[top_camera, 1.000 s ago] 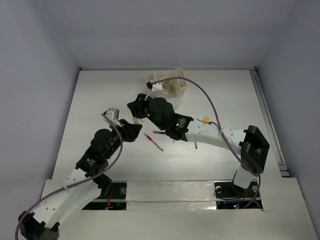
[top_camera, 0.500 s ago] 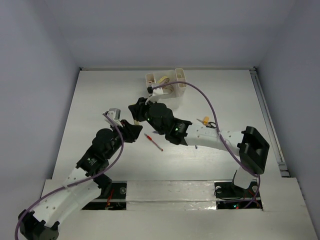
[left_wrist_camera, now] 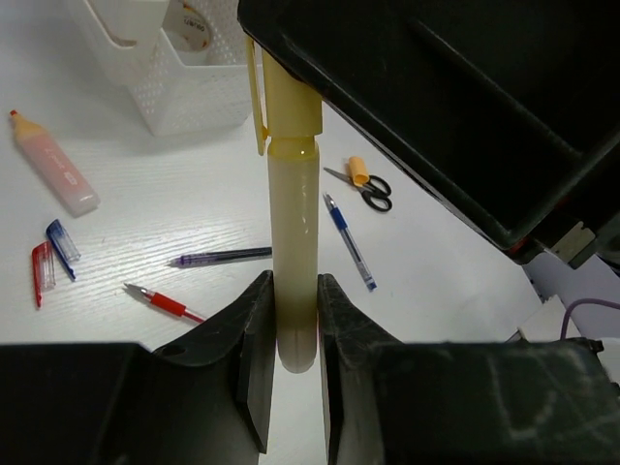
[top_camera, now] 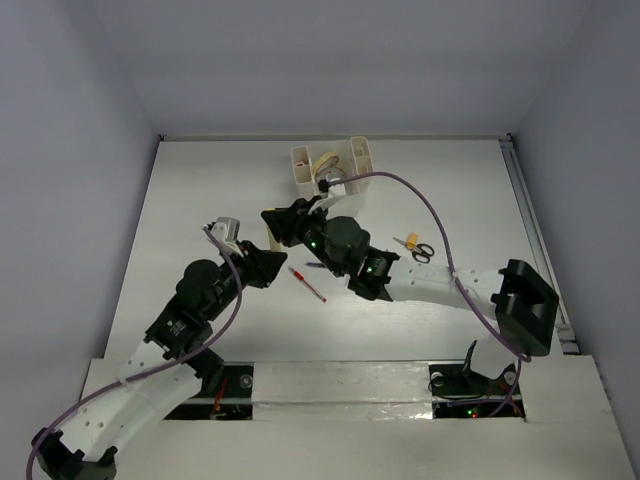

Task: Sort the stationery into containers
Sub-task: Close the pen cap on the pen.

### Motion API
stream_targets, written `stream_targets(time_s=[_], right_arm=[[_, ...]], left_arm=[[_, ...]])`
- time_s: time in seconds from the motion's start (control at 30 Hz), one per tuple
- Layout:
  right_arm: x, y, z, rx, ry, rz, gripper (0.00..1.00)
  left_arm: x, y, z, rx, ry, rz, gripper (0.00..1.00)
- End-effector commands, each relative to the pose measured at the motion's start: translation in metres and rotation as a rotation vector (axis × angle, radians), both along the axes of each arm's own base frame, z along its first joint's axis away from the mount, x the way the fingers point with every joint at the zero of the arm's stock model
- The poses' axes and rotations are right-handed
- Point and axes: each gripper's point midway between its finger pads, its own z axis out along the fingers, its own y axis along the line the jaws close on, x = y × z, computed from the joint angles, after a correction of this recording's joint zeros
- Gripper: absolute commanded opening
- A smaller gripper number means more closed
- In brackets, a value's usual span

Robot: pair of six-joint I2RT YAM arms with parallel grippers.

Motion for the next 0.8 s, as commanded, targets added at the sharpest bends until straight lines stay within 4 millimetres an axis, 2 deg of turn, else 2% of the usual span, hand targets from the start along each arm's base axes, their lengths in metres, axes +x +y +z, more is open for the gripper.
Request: stream_targets(time_s=[0.0, 0.1, 0.27, 0.3, 0.37, 0.4, 0.6, 0.77], right_arm=[[-0.031, 0.010, -0.004, -0.009, 0.026, 0.126, 0.00], [-0.032, 0.012, -0.009, -0.054, 0.051, 0.136, 0.00], [-0.019, 0.002, -0.020, -0.159, 0.069, 0.052, 0.00], [-0.017, 0.000, -0.030, -0.208, 0.077, 0.038, 0.00], [-0.014, 0.001, -0.031, -0.234, 0.079, 0.029, 0.00], [-0.015, 0.001, -0.041, -0.269, 0.093, 0.033, 0.00], [-0.012, -0.002, -0.061, -0.336, 0.129, 0.009, 0.00], [-0.024, 0.001, -0.065, -0.319, 0.141, 0.057, 0.00]], left_arm=[[0.011, 0.016, 0.074, -0.107, -0.192, 0.100, 0.00], [0.014, 0.019, 0.073, -0.080, -0.183, 0.118, 0.00], [0.023, 0.025, 0.068, -0.011, -0.146, 0.165, 0.00], [0.023, 0.025, 0.070, -0.012, -0.152, 0.165, 0.00], [0.025, 0.025, 0.074, -0.015, -0.159, 0.171, 0.00], [0.026, 0.026, 0.075, -0.014, -0.161, 0.178, 0.00], [0.034, 0.030, 0.081, -0.015, -0.176, 0.221, 0.00], [0.038, 0.029, 0.083, -0.030, -0.196, 0.234, 0.00]])
